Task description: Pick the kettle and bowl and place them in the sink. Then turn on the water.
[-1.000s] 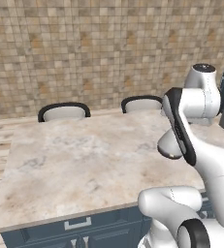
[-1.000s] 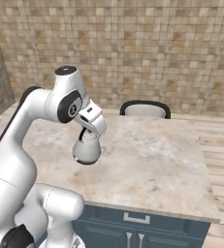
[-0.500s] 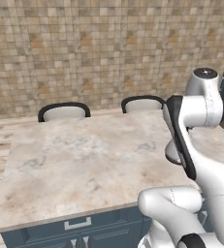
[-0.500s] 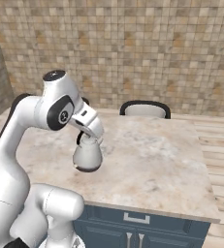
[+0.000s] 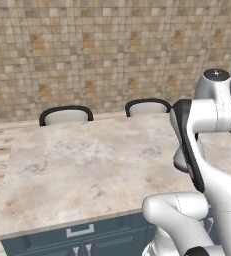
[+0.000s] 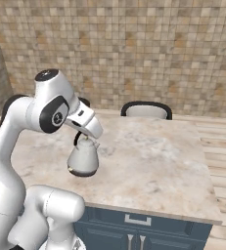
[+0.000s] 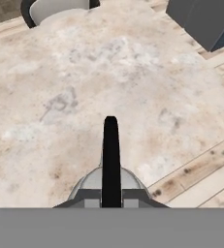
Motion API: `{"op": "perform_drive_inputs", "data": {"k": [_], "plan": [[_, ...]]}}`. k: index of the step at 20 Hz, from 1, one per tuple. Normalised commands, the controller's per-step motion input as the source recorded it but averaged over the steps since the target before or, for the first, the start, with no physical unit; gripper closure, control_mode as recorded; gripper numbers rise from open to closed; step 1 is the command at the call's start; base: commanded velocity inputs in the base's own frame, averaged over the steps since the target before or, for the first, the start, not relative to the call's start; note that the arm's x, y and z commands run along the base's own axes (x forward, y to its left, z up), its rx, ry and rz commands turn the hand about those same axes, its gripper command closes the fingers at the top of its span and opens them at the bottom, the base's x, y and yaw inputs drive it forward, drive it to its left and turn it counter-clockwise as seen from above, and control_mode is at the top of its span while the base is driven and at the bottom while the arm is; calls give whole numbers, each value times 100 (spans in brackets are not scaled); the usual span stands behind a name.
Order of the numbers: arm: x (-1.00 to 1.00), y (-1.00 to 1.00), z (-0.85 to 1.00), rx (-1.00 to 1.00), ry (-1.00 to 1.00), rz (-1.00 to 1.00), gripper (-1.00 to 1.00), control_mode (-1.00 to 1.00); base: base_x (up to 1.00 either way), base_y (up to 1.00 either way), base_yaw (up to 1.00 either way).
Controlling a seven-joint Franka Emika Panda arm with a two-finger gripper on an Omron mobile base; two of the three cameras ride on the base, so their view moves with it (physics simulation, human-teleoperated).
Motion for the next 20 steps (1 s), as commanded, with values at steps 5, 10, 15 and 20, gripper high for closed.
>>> {"op": "perform_drive_inputs", "data": {"k": [5, 10, 15, 20], "plan": [[0, 0, 12, -1, 0, 4, 100, -100, 0, 0, 0], [0, 0, 9, -1, 0, 7, 100, -100, 0, 0, 0], [0, 0, 6, -1, 0, 8, 100, -100, 0, 0, 0], [0, 0, 6, -2, 0, 7, 100, -100, 0, 0, 0]]}}
